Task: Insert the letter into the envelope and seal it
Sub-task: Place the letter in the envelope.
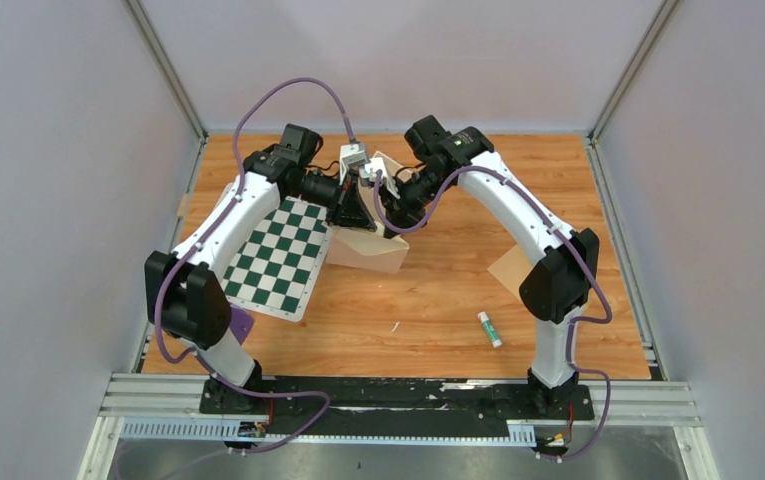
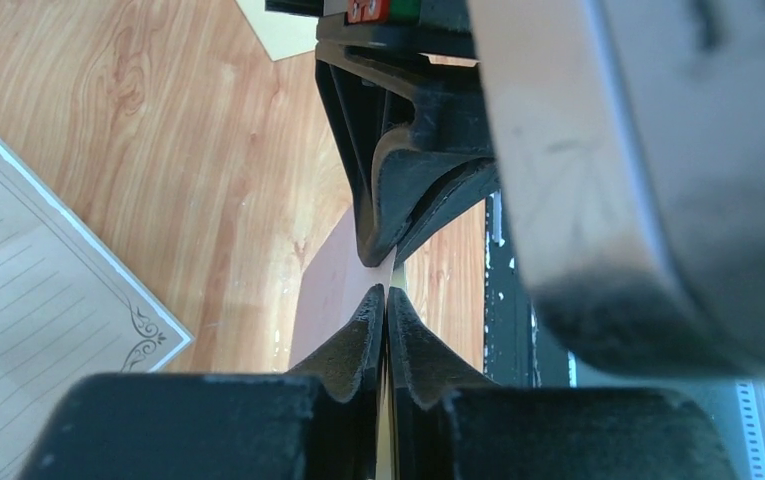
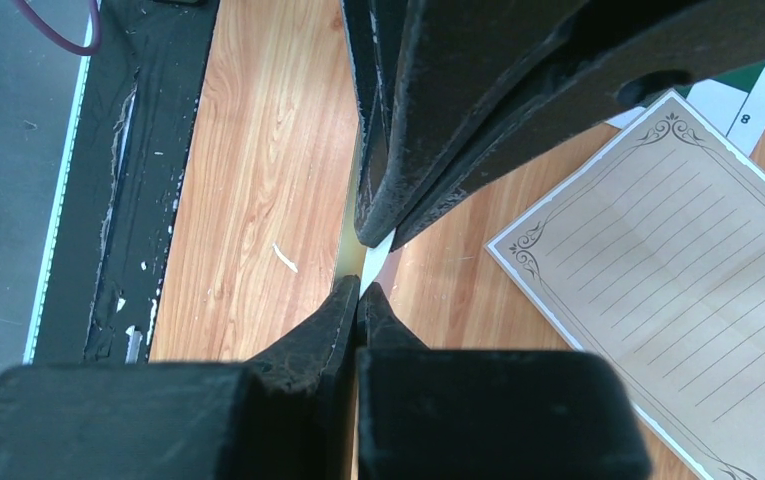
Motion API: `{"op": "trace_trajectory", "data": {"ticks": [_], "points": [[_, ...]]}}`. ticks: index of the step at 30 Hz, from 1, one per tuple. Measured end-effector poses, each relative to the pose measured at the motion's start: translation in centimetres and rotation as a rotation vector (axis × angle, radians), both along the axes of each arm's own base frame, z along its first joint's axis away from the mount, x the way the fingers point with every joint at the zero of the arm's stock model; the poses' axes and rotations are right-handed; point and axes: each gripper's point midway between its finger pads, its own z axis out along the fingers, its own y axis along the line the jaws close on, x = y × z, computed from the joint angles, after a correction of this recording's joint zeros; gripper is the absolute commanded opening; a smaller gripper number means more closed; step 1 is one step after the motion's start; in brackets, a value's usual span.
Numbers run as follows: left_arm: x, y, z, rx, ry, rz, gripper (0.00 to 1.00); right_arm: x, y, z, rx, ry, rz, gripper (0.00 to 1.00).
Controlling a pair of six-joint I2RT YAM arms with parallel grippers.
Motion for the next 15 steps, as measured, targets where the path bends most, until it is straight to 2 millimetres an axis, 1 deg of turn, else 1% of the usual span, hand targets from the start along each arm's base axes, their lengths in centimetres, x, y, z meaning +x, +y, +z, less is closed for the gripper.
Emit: {"op": "trace_trajectory", "data": {"ticks": [1, 3, 7, 10, 13, 15], "points": [[0.0, 0.0, 0.0, 0.0, -0.001, -0.001, 0.01, 0.0, 0.0, 0.0, 0.0, 0.0, 0.0, 0.0], [0.0, 0.0, 0.0, 0.0, -0.002, -0.002, 0.0, 0.0, 0.0, 0.0, -0.002, -0.002, -0.001, 0.06], [0.0, 0.0, -0.1, 0.004, -0.006, 0.0, 0.0, 0.3, -0.2, -0.1, -0.015, 0.005, -0.024, 0.27], [0.4, 0.1, -0.3, 0.015, -0.015, 0.014, 0.0, 0.8, -0.7, -0.2, -0.031, 0.013, -0.059, 0.39], [0.9, -0.1, -0.4, 0.01, -0.028, 0.03, 0.0, 2.1, -1.8, -0.1, -0.039, 0.02, -0.122, 0.43], [1.1, 0.0, -0.8, 0.013, -0.027, 0.046, 0.0, 3.5, -2.7, 0.4, -0.024, 0.008, -0.178, 0.44]]}}
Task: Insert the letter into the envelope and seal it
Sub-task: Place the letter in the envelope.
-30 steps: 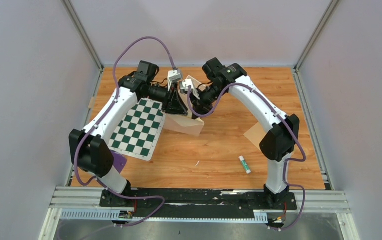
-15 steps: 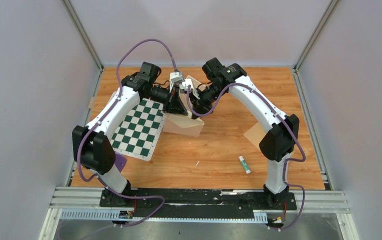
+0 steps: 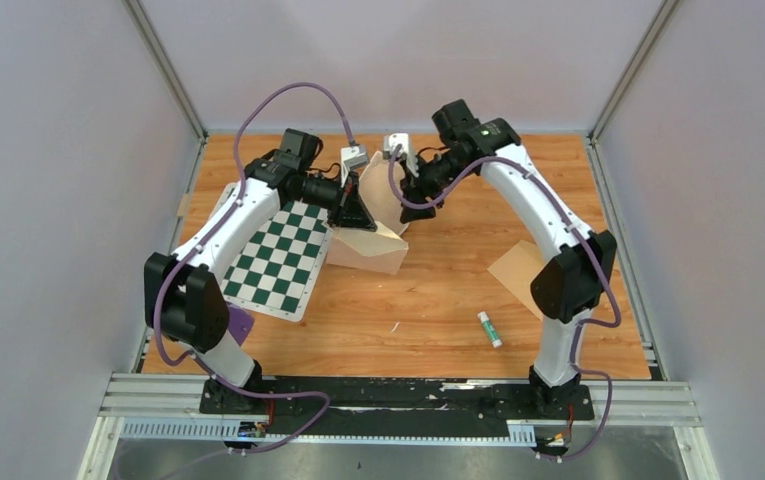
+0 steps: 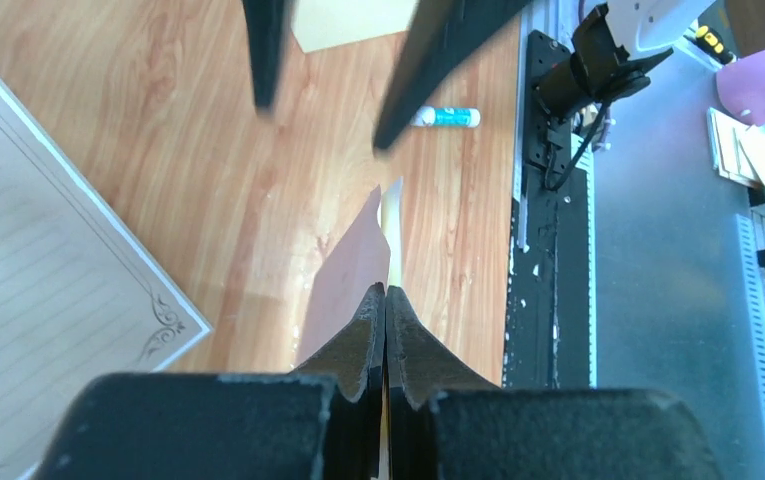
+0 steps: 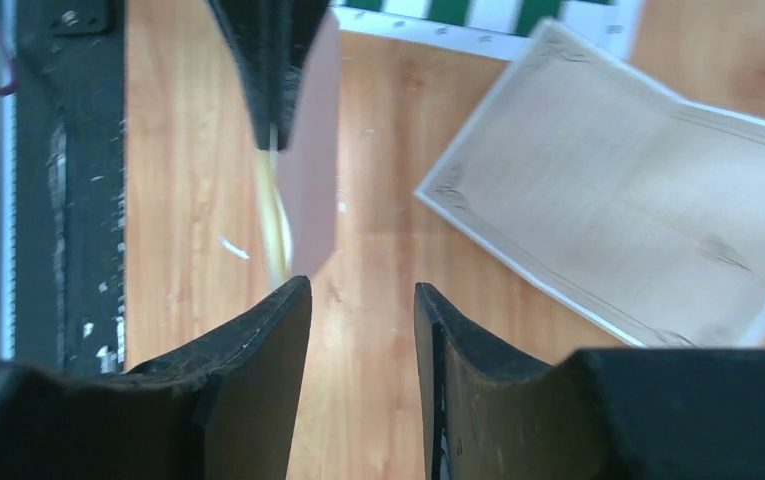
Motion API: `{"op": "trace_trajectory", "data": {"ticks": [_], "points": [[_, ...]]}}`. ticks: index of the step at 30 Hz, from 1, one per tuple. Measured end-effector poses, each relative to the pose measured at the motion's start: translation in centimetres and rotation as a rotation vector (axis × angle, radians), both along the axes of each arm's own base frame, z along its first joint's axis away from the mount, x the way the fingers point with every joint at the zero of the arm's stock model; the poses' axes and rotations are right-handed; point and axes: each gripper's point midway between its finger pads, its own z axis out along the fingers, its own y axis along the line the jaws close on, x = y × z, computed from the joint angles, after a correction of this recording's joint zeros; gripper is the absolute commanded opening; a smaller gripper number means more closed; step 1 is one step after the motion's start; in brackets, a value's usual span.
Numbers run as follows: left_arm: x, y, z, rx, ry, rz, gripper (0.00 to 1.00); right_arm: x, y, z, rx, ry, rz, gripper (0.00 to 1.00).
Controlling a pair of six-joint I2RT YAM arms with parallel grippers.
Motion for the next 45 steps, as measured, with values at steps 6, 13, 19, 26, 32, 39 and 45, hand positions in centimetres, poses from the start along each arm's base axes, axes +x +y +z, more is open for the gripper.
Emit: {"op": "trace_trajectory", "data": {"ticks": [6, 13, 19, 26, 32, 39, 45], "points": [[0.2, 0.0, -1.4, 0.008, 0.053, 0.065, 0.0, 0.7, -3.0, 4.6, 0.123, -0.198, -0.102, 0.46], [1.4, -0.4, -0.1, -0.04, 0.041, 0.168, 0.0, -5.6, -0.9, 6.6, 0.24, -0.394, 0.058, 0.43], [1.9, -0.8, 2.1, -0.09, 0.021, 0.209, 0.0, -3.8, 1.5, 2.7, 0.204, -0.378, 0.078, 0.43], [2.0, -1.1, 3.1, -0.122, 0.033, 0.226, 0.0, -2.0, 2.5, 2.2, 0.207, -0.439, 0.049, 0.42], [2.1, -1.2, 3.0, -0.129, 0.042, 0.231, 0.0, -1.7, 2.6, 2.4, 0.217, -0.461, 0.043, 0.42], [2.1, -1.2, 3.1, -0.132, 0.039, 0.233, 0.0, -1.9, 2.6, 3.0, 0.233, -0.493, 0.05, 0.42], [2.1, -1.2, 3.1, -0.13, 0.054, 0.237, 0.0, -2.8, 2.6, 4.2, 0.26, -0.565, 0.082, 0.42]]}}
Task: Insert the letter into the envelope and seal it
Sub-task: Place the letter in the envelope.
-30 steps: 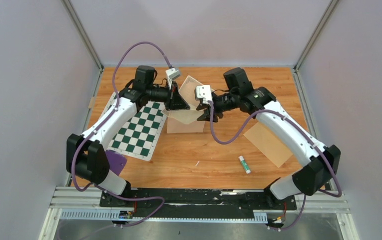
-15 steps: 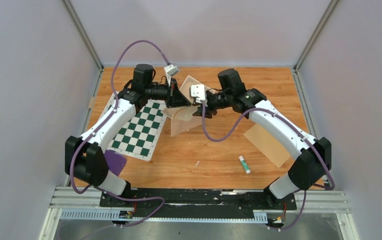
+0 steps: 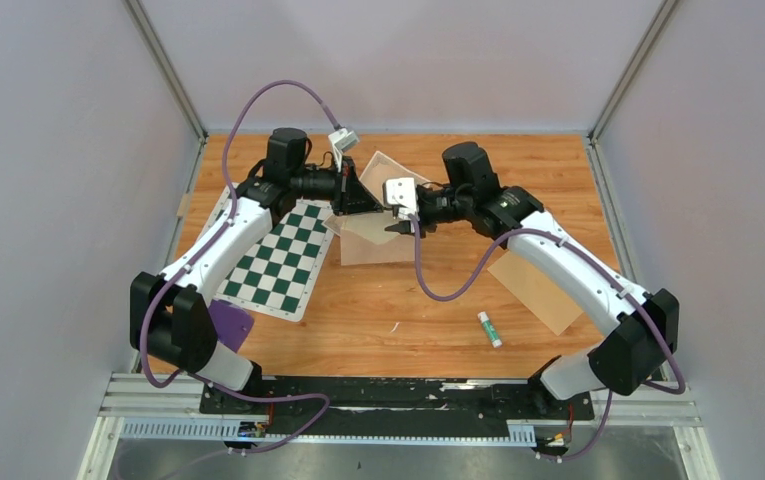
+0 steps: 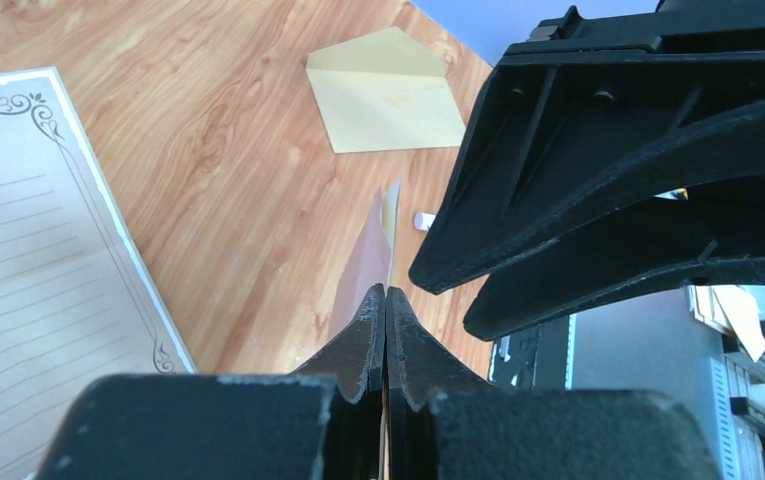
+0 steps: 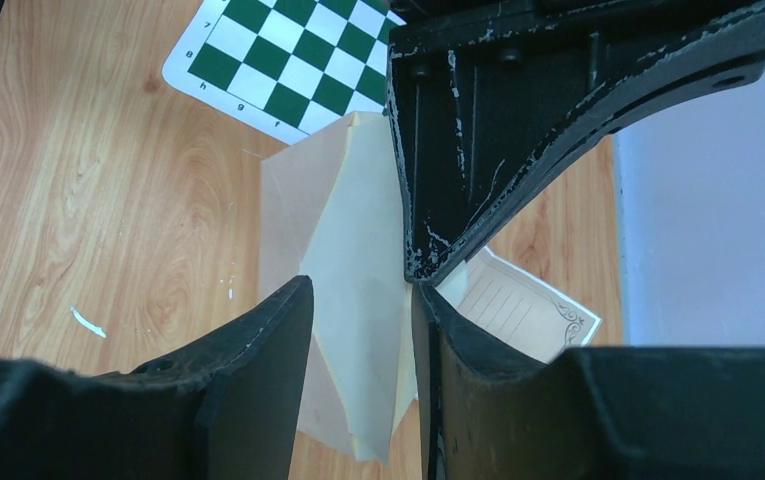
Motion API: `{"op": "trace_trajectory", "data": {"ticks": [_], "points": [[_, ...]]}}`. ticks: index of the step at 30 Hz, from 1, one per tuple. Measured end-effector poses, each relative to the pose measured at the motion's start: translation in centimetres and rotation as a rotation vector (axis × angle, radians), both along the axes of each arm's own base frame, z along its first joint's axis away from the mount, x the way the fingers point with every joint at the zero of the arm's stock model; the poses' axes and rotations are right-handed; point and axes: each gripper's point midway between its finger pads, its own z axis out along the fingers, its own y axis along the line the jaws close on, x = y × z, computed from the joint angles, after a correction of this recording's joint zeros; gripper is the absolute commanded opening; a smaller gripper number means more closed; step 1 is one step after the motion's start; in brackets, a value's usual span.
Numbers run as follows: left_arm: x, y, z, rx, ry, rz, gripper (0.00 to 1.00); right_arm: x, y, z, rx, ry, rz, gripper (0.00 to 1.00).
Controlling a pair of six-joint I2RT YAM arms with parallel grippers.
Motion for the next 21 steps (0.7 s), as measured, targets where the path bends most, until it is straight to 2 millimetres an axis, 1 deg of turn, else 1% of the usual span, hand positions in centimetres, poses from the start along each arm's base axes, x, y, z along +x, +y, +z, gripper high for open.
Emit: {"op": "trace_trajectory", "data": {"ticks": [3, 7, 13, 21], "points": [[-0.2, -0.1, 0.1, -0.006, 0.014, -0.004, 0.0, 0.0, 0.1, 0.2, 0.006, -0.024, 0.003, 0.41], [-0.5, -0.2, 0.5, -0.023, 0.027, -0.023, 0.0, 0.1, 0.0, -0.2, -0.006, -0.025, -0.006, 0.41], [-0.9, -0.3, 1.0, -0.046, 0.024, -0.054, 0.0, 0.4, 0.0, -0.4, -0.018, -0.035, -0.024, 0.41], [-1.1, -0.3, 1.2, -0.056, 0.037, -0.061, 0.0, 0.4, -0.1, -0.8, -0.031, -0.044, -0.029, 0.36]]}}
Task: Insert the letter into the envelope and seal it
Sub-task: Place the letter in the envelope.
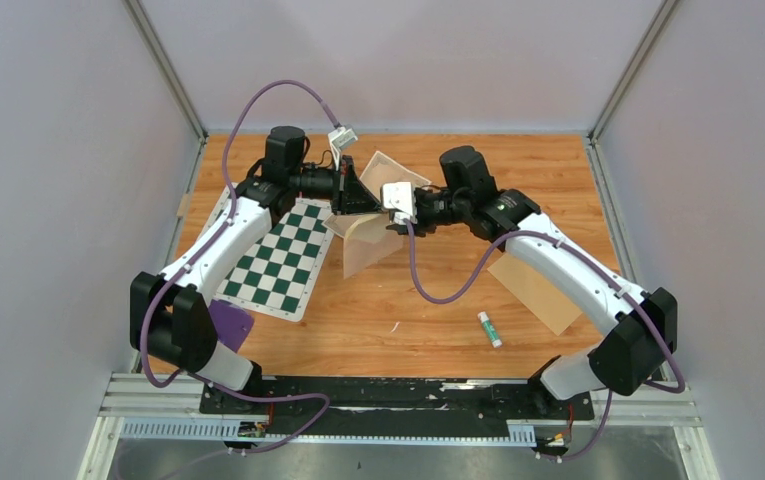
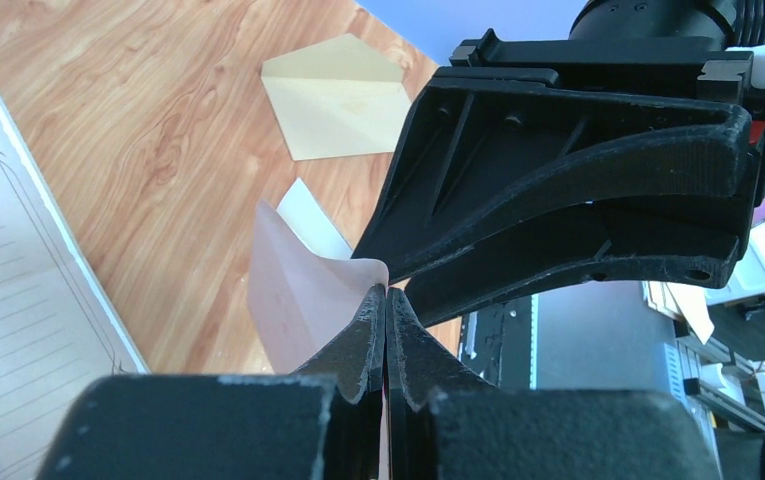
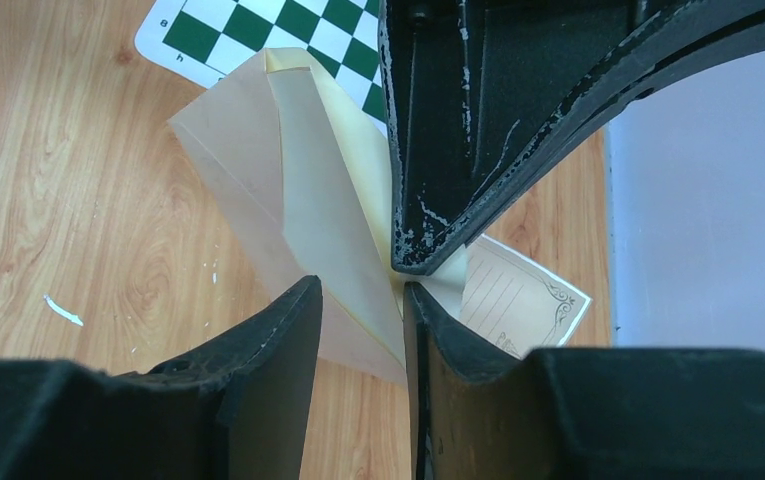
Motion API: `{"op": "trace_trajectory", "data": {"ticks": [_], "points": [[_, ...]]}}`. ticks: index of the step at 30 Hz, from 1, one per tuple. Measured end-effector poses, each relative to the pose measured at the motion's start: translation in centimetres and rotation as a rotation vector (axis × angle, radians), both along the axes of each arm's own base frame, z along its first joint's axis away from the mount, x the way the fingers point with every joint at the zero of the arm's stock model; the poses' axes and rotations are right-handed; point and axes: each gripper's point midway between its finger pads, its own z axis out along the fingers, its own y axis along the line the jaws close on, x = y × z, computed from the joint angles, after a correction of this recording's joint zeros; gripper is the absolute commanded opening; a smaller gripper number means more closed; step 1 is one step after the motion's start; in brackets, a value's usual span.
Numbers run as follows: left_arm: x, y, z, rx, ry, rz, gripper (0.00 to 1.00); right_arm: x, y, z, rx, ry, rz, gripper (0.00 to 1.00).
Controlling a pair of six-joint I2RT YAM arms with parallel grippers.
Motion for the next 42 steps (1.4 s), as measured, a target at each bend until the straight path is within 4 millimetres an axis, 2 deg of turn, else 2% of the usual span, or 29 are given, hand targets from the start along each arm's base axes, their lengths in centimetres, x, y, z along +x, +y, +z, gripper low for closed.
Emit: {"op": "trace_trajectory", "data": {"ticks": [6, 12, 16, 23, 37, 42], "points": [[0.0, 0.0, 0.0, -0.001, 0.011, 0.003, 0.0, 0.0, 0.1, 0.0, -0.007, -0.02, 0.01, 0.27], [0.2, 0.0, 0.0, -0.001, 0.006, 0.01, 0.0, -0.4, 0.5, 0.0, -0.014, -0.045, 0.041, 0.07], [0.3, -0.1, -0.2, 0.002, 0.013, 0.009, 0.0, -0.6, 0.7, 0.0, -0.019, -0.071, 0.066, 0.0], [0.4, -0.1, -0.5, 0.007, 0.014, 0.011, 0.0, -0.8, 0.7, -0.8, -0.069, -0.089, 0.108, 0.0], [0.5, -0.1, -0.6, 0.012, 0.011, 0.017, 0.0, 0.5, 1.8, -3.1, -0.204, -0.028, 0.096, 0.0], [0.9, -0.1, -1.0, 0.031, 0.003, 0.039, 0.0, 1.1, 1.9, -2.2, -0.213, -0.045, 0.053, 0.0]]}}
